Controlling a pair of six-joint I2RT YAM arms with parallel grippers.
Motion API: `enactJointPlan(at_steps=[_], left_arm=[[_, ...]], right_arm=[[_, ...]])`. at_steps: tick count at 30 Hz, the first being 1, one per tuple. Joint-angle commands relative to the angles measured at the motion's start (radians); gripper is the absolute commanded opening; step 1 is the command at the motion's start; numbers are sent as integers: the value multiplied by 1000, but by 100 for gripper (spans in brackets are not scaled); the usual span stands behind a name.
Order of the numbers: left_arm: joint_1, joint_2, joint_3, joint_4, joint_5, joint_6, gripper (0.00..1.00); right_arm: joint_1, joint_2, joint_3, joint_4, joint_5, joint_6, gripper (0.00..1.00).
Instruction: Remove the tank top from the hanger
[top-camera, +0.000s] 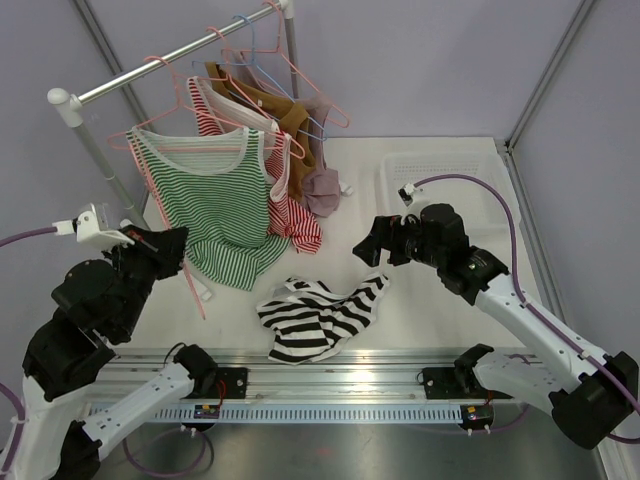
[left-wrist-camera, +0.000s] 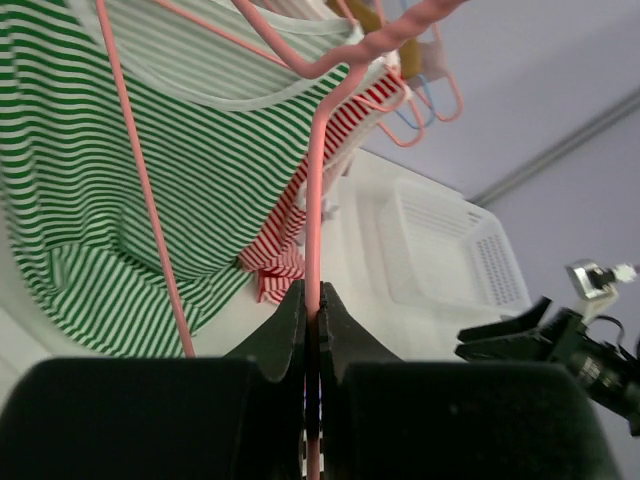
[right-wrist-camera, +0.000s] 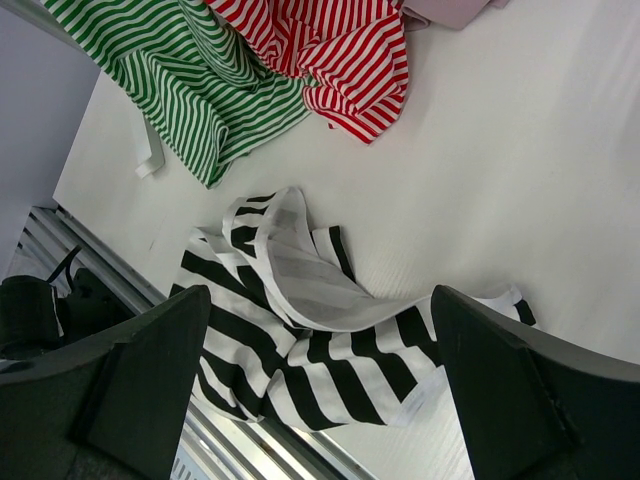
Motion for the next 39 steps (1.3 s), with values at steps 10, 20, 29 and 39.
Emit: enactJointPlan(at_steps=[10,20,29,39], left_arm=[[80,518,461,-66,-243,19,0],[432,707,642,-45,117,-34,0],[631,775,600,9,325,-73,0],[700,672,293,153,440,-139,0]], right_arm=[[2,-45,48,4,0,-2,100],[2,-97,58,-47,15,-22,100],[2,-85,55,-27,-14,-24,99],[10,73,62,31,-167,-38,100]])
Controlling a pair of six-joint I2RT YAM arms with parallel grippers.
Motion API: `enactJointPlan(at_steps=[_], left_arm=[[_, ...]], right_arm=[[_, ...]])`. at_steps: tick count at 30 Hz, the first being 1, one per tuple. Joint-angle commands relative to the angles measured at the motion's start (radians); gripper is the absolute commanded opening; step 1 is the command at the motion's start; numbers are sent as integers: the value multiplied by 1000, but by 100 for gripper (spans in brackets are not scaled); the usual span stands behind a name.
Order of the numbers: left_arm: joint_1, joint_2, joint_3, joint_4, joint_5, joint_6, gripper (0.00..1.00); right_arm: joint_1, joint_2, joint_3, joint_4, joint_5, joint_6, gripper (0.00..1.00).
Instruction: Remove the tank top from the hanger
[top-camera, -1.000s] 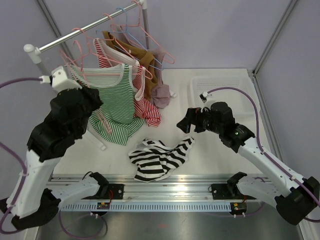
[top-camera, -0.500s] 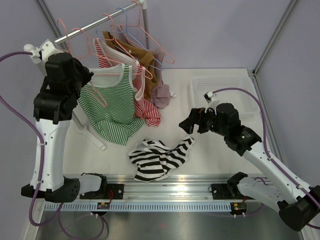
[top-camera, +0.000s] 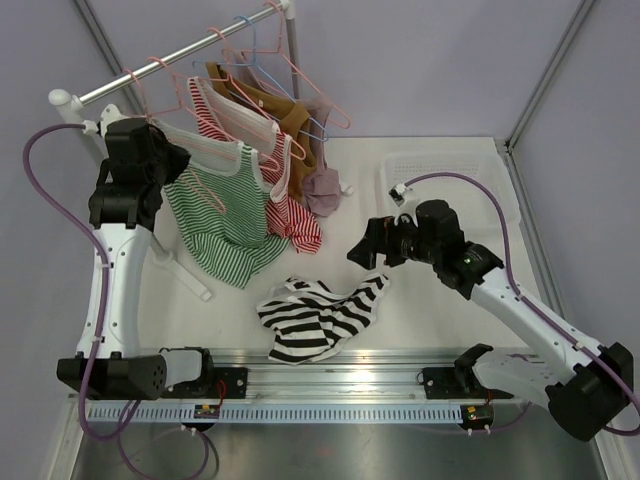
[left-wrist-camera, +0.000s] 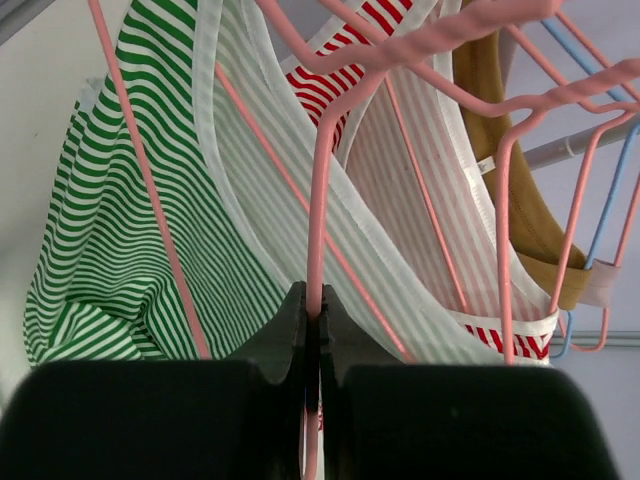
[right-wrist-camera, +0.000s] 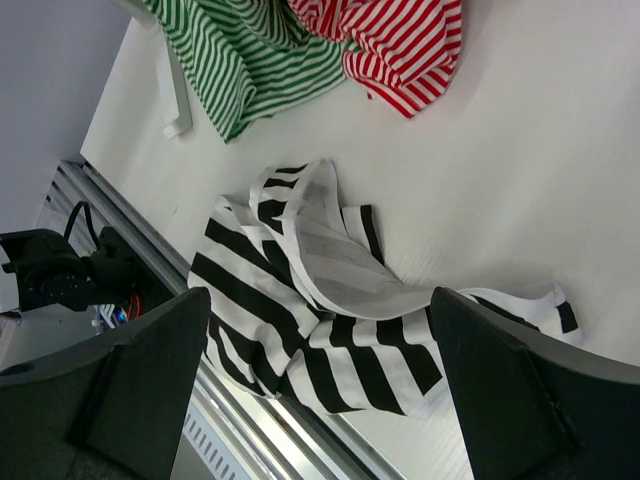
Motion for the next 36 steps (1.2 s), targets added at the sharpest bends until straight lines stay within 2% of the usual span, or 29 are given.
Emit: enactJointPlan(at_steps=[1,2,3,5,6,8,10,12,13,15,24,29,31,32,33,34,36], left_arm=[[29,-64,-45,30,69,-33,2],[30,-72,-49,31,75,-32,7],[30,-78,-51,31,80,-29,17],[30,-93,-51,36,81,-24,18],[30,-100,-49,33,84,-20,22],[32,-112,-36,22,90,-15,48],[32,-135,-26,4,95,-3,67],[32,-164,-11,-16,98,20,74],[32,-175,-8,-21,103,28,86],[32,-199,3,-42,118,60,99],[32,-405,-23,-128,164,255,99],[32,-532,-66,-148,210,352,99],[32,-561,-78,-166,230,376,99],[33,-574,-101,-167,245,395,99],[32,-607,-117,-157,264,404,99],[32,-626,-135,-148,276,408,99],[24,-672,-193,-127,296,413,99]], right_arm=[[26,56,39,45,-55,-27,99],[39,69,40,45,-46,-41,99],[62,93,46,35,-25,-47,99],[140,122,69,19,75,-72,99],[161,153,74,13,104,-76,100],[216,187,88,9,155,-76,100],[261,234,98,13,207,-85,99],[341,288,106,9,282,-96,99],[368,308,118,7,307,-111,99],[421,374,132,-10,382,-118,100],[539,636,178,-11,436,-101,100],[553,748,174,-10,457,-75,99],[554,770,172,-16,495,-66,81],[553,780,172,-22,515,-63,58],[553,779,172,-22,549,-58,28],[554,774,168,-18,558,-58,16],[554,728,157,-7,593,-58,0]])
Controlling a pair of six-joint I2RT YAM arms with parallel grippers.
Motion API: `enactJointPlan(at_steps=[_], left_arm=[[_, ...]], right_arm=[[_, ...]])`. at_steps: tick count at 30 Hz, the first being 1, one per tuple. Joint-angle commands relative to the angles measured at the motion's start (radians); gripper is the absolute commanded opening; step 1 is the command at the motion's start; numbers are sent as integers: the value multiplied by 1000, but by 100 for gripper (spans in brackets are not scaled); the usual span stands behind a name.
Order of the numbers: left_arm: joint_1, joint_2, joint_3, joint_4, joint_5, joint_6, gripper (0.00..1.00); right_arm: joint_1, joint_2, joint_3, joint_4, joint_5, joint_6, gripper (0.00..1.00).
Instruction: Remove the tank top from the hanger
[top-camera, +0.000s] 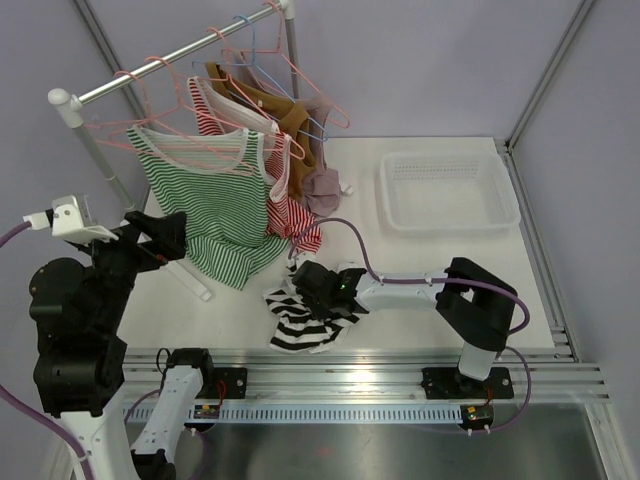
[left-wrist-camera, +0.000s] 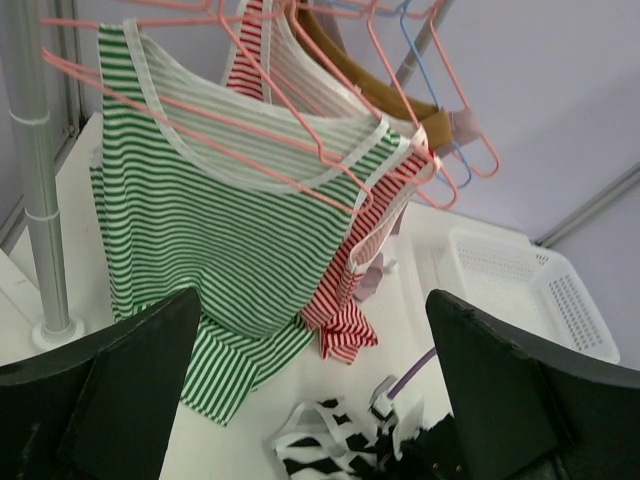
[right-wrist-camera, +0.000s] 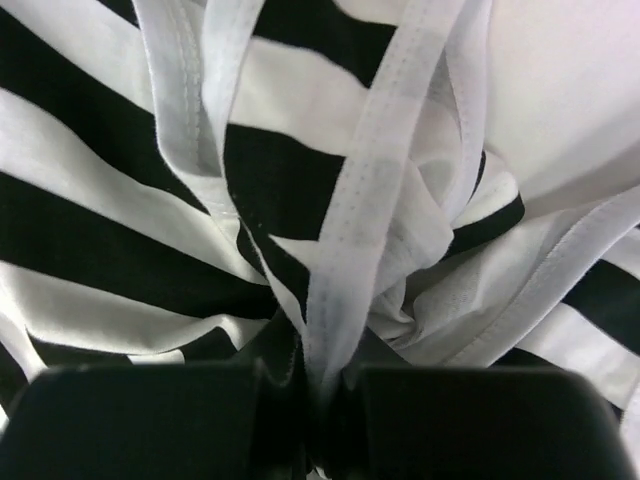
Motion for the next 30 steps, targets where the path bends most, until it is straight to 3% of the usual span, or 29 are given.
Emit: enactJointPlan(at_steps=[1,8,16,23,30], left_arm=[[-7,-40,-81,29,83,58,99],[-17,-75,-173,22,123,85,99],[-50,-80,-193,30,251,67,99],[-59,-72,-185,32,238,23,99],[-59,-6,-118,84,330,-80,99]], right_arm=[[0,-28,-19,-20,150,4,0],[-75,-306,47,-150,313,-34,0],[-361,-475,245,-287,403,-147,0],[-609,-435,476,-318,432,-259,0],[-807,-334,497,-154,315,-382,0]])
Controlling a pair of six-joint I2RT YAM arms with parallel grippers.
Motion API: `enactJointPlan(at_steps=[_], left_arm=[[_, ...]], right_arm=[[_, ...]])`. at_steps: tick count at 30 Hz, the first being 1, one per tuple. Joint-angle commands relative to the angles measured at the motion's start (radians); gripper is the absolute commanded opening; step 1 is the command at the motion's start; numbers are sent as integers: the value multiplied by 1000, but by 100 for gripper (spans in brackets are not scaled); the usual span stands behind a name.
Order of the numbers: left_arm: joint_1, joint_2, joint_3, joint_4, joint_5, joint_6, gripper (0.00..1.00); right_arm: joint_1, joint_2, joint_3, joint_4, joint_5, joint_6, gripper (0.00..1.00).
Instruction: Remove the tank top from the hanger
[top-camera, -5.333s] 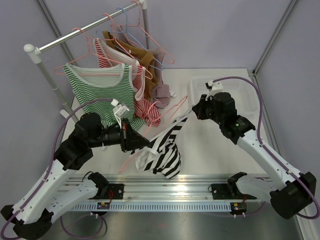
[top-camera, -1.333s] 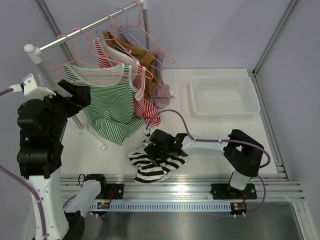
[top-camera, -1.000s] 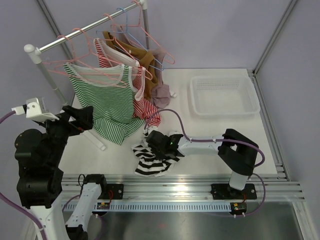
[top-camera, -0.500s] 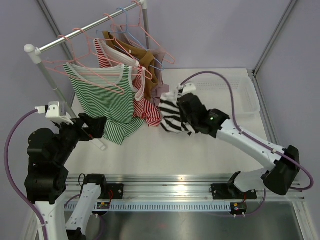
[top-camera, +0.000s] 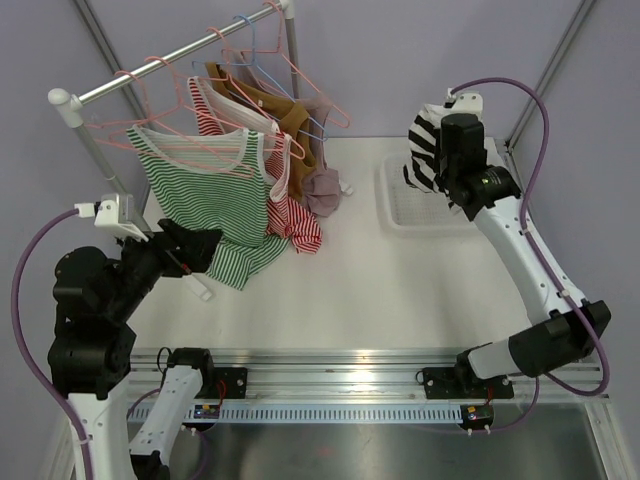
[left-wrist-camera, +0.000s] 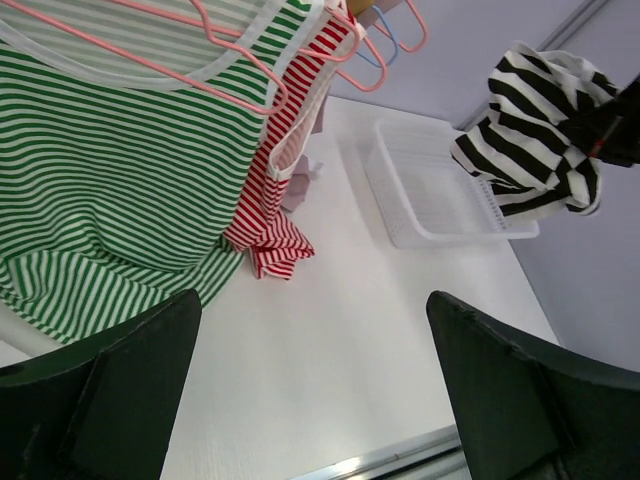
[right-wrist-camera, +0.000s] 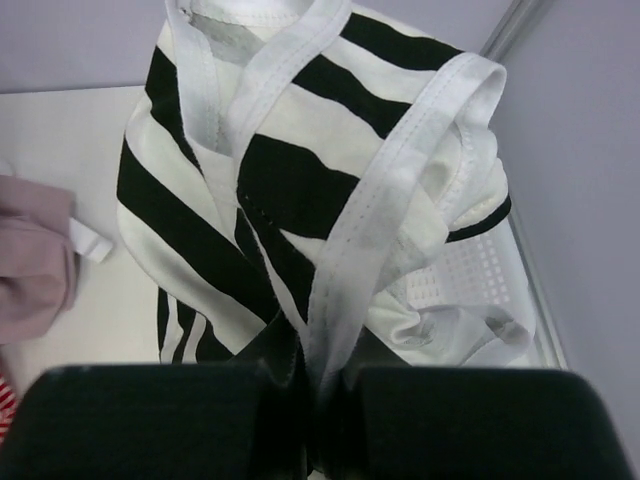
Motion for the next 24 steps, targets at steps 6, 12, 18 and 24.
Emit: enactJointPlan(at_steps=[6,12,18,24], left_arm=[[-3,81,127,150,184,-96,99],[-3,123,212,144,49,-91,99],[-3,262,344,112,-60,-101,99],[-57,423,480,66,-216,-105,99]], right_arm=[[-128,201,-33,260,-181,-207,2],[-147,299,2,114,-162,-196,99],[-147,168,19,42,-221,-63,99],[-147,-46,-57,54,-693,74,100]])
